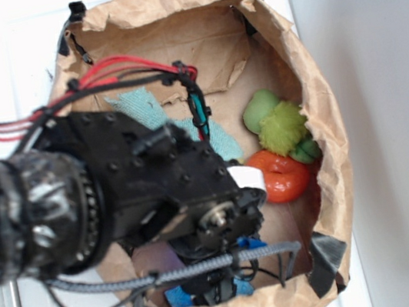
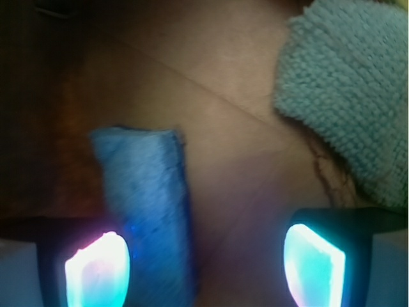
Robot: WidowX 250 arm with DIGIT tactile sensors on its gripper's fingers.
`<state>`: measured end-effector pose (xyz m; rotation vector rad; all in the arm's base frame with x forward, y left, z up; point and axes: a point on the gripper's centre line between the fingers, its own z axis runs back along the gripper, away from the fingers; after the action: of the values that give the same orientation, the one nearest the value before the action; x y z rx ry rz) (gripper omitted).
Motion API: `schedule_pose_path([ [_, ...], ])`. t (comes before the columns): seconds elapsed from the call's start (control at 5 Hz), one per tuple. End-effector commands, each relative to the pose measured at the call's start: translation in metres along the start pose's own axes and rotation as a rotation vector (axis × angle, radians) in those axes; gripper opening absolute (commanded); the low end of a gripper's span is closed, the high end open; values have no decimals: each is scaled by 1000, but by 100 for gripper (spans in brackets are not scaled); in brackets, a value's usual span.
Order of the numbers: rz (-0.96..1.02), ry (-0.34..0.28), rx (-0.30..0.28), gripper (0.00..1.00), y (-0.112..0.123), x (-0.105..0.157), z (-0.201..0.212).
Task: Grab the blue sponge.
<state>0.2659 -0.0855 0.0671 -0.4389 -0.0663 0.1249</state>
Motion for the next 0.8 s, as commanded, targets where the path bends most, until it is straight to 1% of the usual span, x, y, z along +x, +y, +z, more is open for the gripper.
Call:
schedule_pose_path([
  [0.0,-66,-34,-14,100,-15,0,-10],
  [0.2,-68,-8,-30,100,-20,-2,-27],
  [0.4,-92,25,60,100,-26,-8,-61],
  [0.6,-81,23,147,100,-23,-7,-69],
])
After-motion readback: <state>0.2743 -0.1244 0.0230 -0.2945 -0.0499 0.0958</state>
